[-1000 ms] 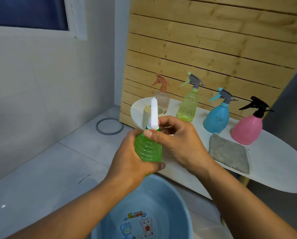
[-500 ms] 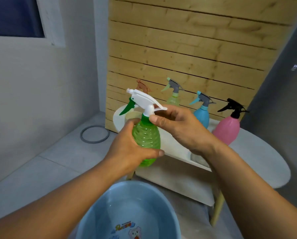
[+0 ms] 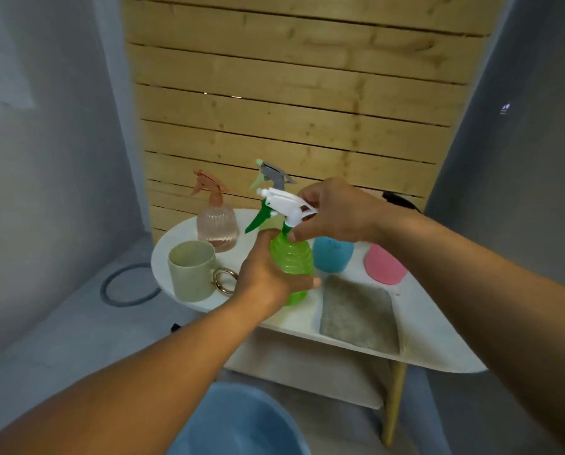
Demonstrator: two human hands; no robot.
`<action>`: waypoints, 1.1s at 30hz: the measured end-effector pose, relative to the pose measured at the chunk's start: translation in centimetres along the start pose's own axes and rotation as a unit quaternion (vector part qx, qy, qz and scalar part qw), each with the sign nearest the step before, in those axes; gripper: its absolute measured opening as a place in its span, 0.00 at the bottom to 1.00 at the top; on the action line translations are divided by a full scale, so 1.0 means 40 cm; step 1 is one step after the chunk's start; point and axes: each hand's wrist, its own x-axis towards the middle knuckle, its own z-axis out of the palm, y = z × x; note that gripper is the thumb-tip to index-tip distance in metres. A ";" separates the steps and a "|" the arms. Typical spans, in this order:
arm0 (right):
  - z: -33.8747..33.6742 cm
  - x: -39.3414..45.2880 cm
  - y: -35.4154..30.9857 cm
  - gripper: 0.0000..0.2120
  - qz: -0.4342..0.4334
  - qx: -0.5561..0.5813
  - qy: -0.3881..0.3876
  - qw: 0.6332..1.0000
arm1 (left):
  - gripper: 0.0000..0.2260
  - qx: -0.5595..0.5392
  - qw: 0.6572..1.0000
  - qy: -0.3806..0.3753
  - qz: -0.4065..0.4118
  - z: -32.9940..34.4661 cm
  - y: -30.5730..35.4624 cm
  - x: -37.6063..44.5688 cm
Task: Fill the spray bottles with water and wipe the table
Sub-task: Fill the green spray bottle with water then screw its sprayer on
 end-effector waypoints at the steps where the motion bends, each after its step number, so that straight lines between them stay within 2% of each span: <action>1: 0.006 0.008 0.015 0.15 0.003 -0.002 -0.003 1.000 | 0.37 -0.004 1.000 -0.003 -0.006 0.009 -0.008 0.008; 10: 0.085 0.038 0.088 0.13 0.020 -0.017 -0.034 0.999 | 0.36 -0.006 0.999 -0.028 -0.024 0.043 -0.089 0.017; 14: 0.106 0.040 0.099 0.13 0.018 0.003 -0.013 1.000 | 0.35 -0.026 0.999 -0.027 -0.032 0.050 -0.092 0.007; 17: 0.117 0.036 0.105 0.13 0.028 0.019 0.012 0.999 | 0.39 -0.016 0.997 -0.035 -0.061 0.039 -0.061 -0.007; 20: 0.129 0.029 0.114 0.14 0.040 0.041 0.025 0.998 | 0.50 0.024 0.991 -0.031 -0.125 0.011 -0.025 -0.039; 22: 0.136 0.022 0.119 0.13 0.047 0.070 0.031 0.996 | 0.46 0.012 0.989 0.013 -0.150 -0.020 0.012 -0.071; 24: 0.142 0.017 0.122 0.12 0.054 0.099 0.038 0.993 | 0.35 0.018 0.993 0.089 -0.076 -0.062 0.067 -0.084; 26: 0.145 0.012 0.118 0.12 0.057 0.112 0.039 0.991 | 0.29 0.112 0.983 0.131 0.066 -0.112 0.131 -0.056; 28: 0.141 0.011 0.112 0.11 0.059 0.115 0.030 0.991 | 0.27 0.202 0.967 0.054 0.144 -0.148 0.188 0.000; 31: 0.131 0.016 0.103 0.10 0.060 0.110 0.016 0.992 | 0.23 0.288 0.944 -0.111 0.117 -0.161 0.228 0.088; 33: 0.130 0.018 0.103 0.10 0.062 0.102 0.017 0.993 | 0.16 0.320 0.927 -0.168 0.101 -0.158 0.230 0.126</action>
